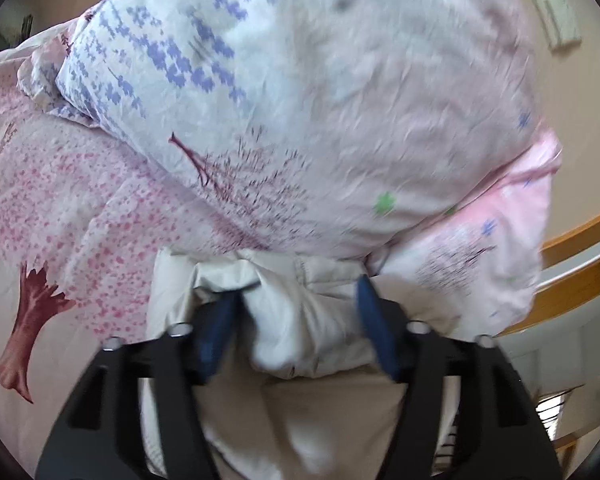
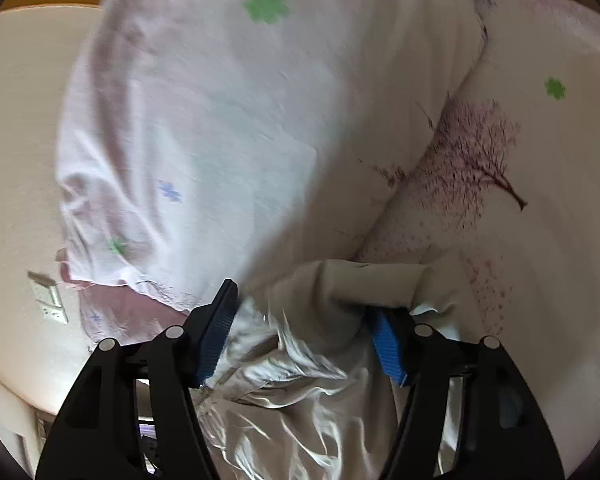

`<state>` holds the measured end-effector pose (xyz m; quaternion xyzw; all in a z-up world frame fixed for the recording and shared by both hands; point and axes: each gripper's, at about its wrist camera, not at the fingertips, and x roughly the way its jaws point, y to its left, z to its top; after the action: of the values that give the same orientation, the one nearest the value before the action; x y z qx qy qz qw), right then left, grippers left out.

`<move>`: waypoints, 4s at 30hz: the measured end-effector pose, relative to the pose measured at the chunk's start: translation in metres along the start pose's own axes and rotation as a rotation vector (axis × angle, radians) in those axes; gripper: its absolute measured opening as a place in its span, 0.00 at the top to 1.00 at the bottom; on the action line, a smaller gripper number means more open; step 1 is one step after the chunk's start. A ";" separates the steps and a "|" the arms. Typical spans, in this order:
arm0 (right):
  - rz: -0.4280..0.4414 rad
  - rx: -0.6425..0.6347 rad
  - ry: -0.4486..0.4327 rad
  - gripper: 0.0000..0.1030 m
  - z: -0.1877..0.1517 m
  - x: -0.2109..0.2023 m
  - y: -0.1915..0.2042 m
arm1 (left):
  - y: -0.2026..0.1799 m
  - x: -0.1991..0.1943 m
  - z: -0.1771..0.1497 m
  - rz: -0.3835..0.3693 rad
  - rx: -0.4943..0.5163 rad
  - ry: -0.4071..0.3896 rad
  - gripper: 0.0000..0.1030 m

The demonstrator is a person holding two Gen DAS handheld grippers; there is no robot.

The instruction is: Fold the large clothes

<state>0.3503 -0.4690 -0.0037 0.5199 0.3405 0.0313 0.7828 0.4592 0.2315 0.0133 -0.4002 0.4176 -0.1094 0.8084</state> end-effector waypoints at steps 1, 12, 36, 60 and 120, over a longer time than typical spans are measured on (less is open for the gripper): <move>0.003 -0.022 -0.035 0.34 0.000 -0.010 0.002 | 0.000 -0.006 0.001 -0.009 0.000 -0.021 0.28; -0.270 -0.847 0.012 0.69 -0.105 -0.008 0.084 | -0.066 -0.065 -0.069 0.140 0.511 -0.137 0.23; -0.537 -0.831 0.373 0.72 -0.127 0.113 0.080 | -0.077 0.067 -0.086 0.446 0.565 0.086 0.41; -0.354 -0.930 0.447 0.74 -0.197 0.116 0.146 | -0.080 0.040 -0.092 0.367 0.526 0.048 0.36; -0.026 0.116 0.028 0.25 -0.127 -0.038 -0.115 | 0.056 -0.048 -0.170 0.031 0.039 -0.013 0.25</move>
<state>0.2143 -0.4363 -0.1092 0.5593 0.3595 0.0084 0.7469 0.2902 0.1978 -0.0557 -0.3786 0.4163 -0.1024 0.8203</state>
